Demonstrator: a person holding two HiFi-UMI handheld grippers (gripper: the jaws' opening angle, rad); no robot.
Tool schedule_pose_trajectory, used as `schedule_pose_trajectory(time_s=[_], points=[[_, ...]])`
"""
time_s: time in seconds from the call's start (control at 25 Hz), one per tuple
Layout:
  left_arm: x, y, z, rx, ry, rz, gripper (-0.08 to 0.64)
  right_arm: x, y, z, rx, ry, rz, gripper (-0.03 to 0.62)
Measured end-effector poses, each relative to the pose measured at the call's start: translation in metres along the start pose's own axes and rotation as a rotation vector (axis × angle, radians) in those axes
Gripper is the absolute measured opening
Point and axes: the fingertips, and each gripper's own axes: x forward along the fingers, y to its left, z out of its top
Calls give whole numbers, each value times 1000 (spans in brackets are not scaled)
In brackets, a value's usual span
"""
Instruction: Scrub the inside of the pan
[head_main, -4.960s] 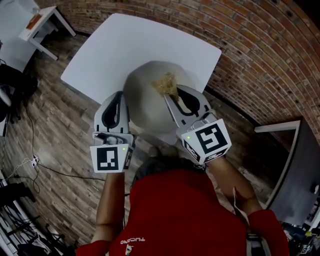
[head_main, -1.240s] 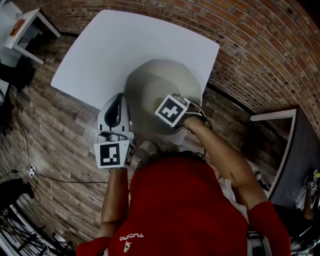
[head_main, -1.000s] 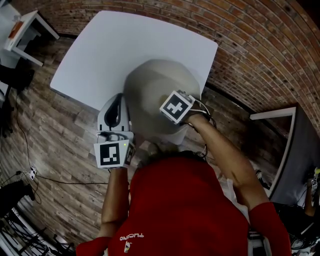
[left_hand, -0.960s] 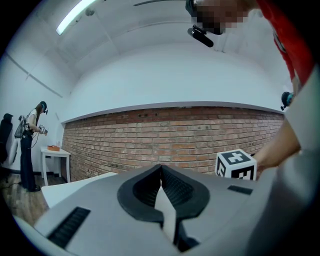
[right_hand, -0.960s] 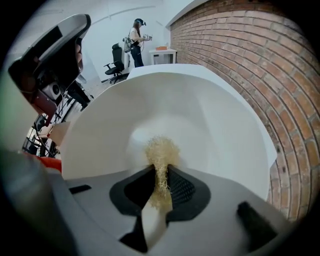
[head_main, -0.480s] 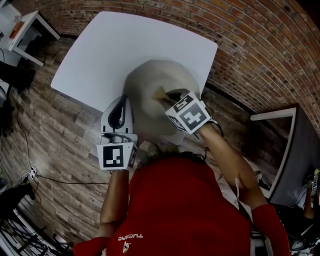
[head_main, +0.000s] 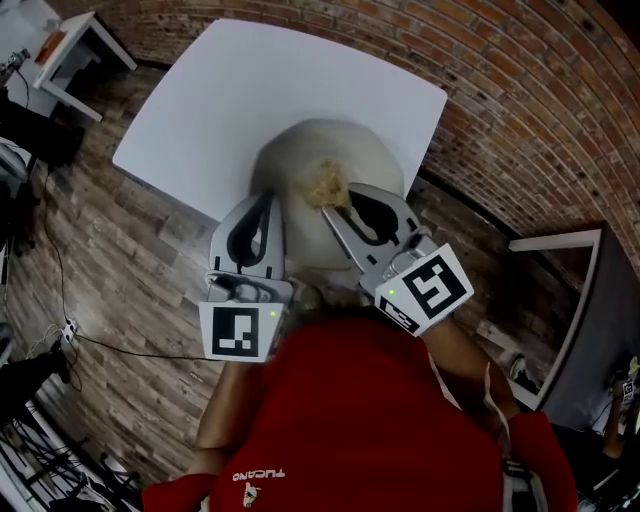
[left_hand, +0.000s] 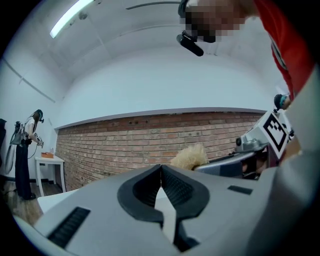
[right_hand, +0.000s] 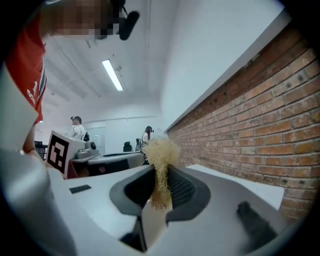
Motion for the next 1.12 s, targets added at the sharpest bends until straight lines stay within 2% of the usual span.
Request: schedule_pose_trajectory(time_s=[0.16,0.36,1.12], points=[[0,-12,10,14,-17,-7,14,-15,0,20,-19,-107,-22,75],[0,-29,16,31,-30,-13,14,-26,0,24,-17,-157,-39,75],[-4,-42,9,27,-7,-21,14,-36,7,21,-22,-175,-55,75]])
